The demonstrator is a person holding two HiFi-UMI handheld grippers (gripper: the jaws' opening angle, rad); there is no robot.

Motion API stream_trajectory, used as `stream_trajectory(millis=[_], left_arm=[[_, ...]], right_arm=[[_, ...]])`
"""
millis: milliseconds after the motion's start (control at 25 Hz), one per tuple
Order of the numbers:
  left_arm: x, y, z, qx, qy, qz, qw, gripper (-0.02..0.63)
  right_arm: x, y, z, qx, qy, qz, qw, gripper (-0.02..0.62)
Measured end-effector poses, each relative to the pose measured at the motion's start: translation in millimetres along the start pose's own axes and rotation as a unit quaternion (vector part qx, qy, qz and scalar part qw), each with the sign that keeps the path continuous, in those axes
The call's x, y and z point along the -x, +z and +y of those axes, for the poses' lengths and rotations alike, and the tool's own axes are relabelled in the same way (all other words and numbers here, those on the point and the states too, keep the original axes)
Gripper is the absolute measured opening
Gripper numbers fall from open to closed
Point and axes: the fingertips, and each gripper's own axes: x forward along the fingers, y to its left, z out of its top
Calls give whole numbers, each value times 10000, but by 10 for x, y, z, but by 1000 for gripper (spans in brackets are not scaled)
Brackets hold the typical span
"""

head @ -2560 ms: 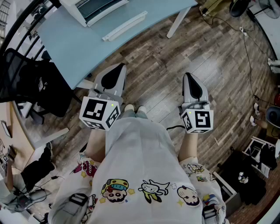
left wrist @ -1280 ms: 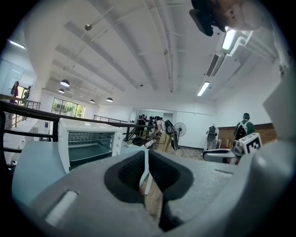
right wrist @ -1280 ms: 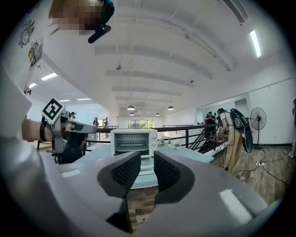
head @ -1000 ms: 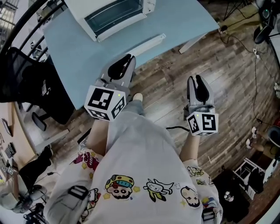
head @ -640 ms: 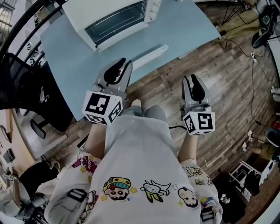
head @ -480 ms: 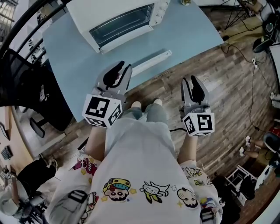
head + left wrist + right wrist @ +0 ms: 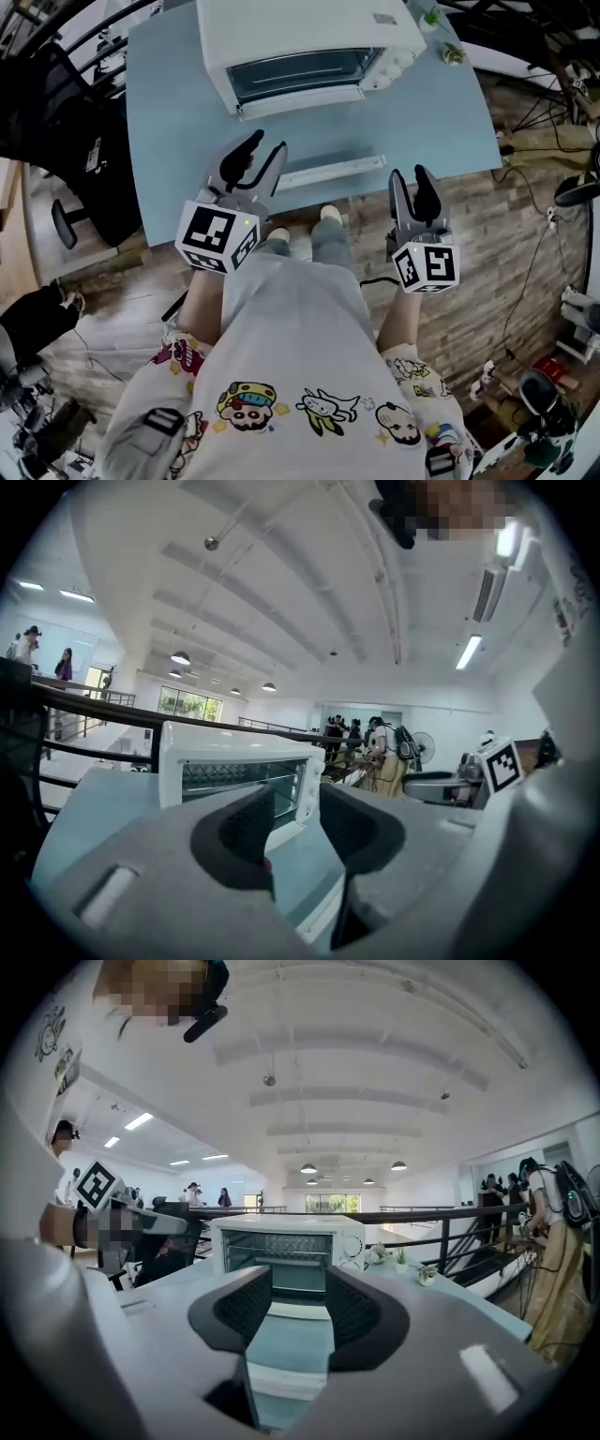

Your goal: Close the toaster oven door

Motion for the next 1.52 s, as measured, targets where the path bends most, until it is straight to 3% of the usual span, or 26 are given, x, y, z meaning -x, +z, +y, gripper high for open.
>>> stream_trajectory(millis=[200, 400, 760, 960, 1520], left_arm=[[-240, 84, 38, 129, 728, -171, 9971, 164], [-355, 168, -30, 256, 1436, -318, 9888, 183], [-195, 100, -172, 423, 2698, -381, 9612, 183], [-56, 38, -230, 462, 2948, -360, 9538, 183], [81, -285, -122, 723, 2981, -156, 9517, 183]], right_arm=[[-415, 95, -279, 106, 793, 53, 9968, 195], [-671, 203, -480, 210, 1557, 64, 9876, 206], [-908, 150, -523, 371, 2773, 210, 9599, 213], [-888, 131, -454, 382, 2990, 204, 9533, 213], [-855, 3, -166, 447, 3078, 416, 9495, 213]])
